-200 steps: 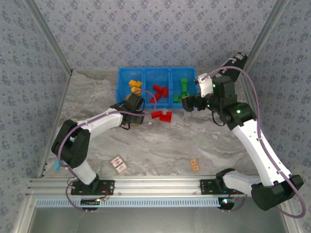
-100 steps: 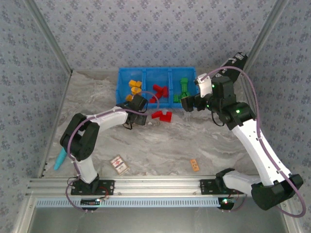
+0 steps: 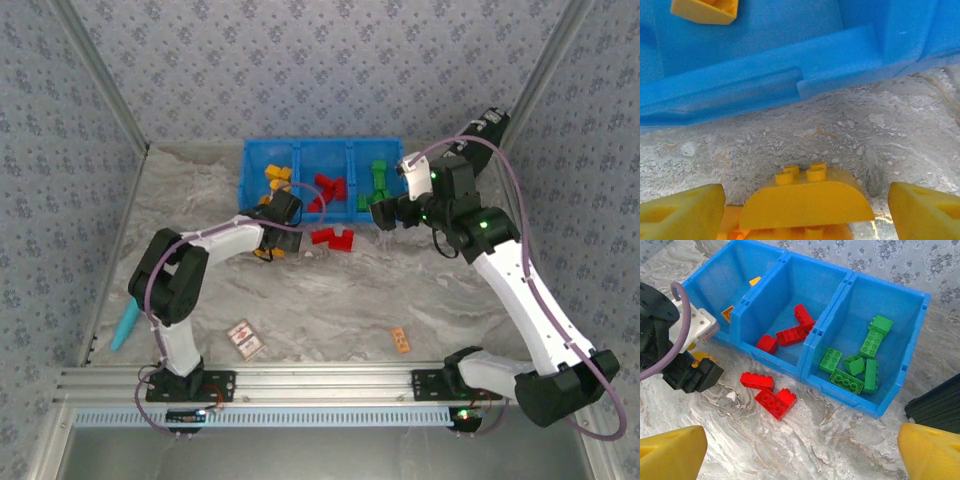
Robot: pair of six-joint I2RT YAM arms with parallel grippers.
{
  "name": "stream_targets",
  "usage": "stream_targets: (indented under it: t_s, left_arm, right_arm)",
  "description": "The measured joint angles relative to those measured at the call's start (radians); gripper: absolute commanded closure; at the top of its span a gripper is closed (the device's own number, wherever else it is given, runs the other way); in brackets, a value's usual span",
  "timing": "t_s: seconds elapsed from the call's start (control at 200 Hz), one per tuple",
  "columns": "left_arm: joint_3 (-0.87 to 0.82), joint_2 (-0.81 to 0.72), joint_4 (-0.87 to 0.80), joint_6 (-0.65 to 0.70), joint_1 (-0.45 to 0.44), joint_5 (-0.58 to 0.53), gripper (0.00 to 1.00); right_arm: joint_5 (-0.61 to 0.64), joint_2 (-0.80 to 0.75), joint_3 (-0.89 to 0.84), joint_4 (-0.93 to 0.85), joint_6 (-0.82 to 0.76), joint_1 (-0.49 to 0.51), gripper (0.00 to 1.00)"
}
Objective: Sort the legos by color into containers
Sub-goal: Pick up the lego from the center of the table.
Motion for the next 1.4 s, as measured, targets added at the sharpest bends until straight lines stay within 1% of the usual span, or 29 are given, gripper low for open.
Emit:
stream_targets:
  t_s: [0.185, 0.32, 0.51, 0.655, 0.77, 1.125, 1.4]
  left_arm:
    - [0.008, 0.028, 0.007, 0.000, 0.005, 0.014, 0.16]
    - [0.010, 0.036, 0.015, 0.000, 0.006, 0.026, 0.20]
    - [0.018, 0.045, 0.022, 0.000, 0.006, 0.045, 0.26]
    - [0.018, 0.046, 0.022, -0.002, 0.006, 0.053, 0.35]
    - [0.019, 0.046, 0.023, -0.008, 0.006, 0.058, 0.39]
    - [0.020, 0.046, 0.023, -0.008, 0.006, 0.060, 0.44]
    - [0.012, 0.032, 0.013, -0.009, 0.003, 0.059, 0.44]
  right_arm:
    - [0.003, 0.019, 0.000, 0.000, -0.004, 0.000, 0.00]
    - [0.003, 0.037, 0.000, 0.000, -0.008, 0.000, 0.00]
    - [0.003, 0.054, 0.000, 0.000, -0.012, 0.000, 0.00]
    - [0.003, 0.055, 0.000, 0.000, -0.015, 0.000, 0.00]
    - [0.003, 0.055, 0.000, 0.001, -0.015, 0.000, 0.00]
    - [0.004, 0.053, 0.000, 0.000, -0.015, 0.003, 0.00]
    - [0.011, 0.038, 0.000, 0.000, -0.015, 0.009, 0.00]
